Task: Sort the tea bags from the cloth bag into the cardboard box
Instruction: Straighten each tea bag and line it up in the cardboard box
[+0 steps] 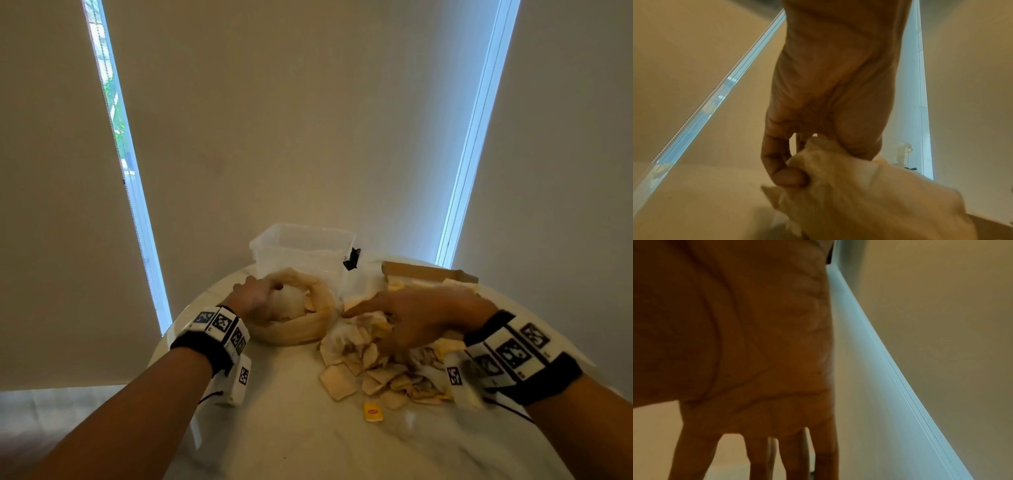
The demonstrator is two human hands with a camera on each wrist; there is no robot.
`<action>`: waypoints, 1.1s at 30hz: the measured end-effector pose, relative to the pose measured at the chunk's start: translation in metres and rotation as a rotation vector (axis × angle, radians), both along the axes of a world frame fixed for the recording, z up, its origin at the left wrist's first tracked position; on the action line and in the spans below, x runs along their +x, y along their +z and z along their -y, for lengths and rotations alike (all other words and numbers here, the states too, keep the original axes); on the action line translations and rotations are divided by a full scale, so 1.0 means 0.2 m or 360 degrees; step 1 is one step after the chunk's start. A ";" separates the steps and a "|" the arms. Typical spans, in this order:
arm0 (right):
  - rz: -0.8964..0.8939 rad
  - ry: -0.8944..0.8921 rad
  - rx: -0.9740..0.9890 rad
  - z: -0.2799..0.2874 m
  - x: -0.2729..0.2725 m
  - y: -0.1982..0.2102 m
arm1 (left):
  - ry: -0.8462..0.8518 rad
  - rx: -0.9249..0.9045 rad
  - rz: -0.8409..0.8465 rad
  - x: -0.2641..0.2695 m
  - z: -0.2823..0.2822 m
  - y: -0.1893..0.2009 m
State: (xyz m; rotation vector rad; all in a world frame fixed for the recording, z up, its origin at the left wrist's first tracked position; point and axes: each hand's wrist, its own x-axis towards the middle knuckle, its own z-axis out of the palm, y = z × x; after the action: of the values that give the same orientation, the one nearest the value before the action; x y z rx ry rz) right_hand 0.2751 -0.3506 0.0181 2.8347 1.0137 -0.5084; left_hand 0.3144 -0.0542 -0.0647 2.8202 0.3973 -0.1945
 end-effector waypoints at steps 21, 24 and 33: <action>0.0911 -0.0194 0.0577 -0.61 0.13 -0.30 | 0.0068 0.0671 0.0433 -0.26 0.01 0.21; 0.0858 -0.0160 0.0610 -0.63 0.14 -0.29 | 0.0106 0.0389 0.0425 -0.23 -0.01 0.20; 0.0739 -0.0367 0.0675 -0.59 0.18 -0.31 | 0.0104 0.0269 0.0443 -0.20 0.02 0.13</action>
State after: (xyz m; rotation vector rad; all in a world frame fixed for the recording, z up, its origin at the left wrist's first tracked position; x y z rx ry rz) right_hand 0.3104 -0.2333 -0.0441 3.2143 0.7788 0.3961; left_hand 0.2743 -0.0590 -0.0392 2.9349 0.4592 0.2552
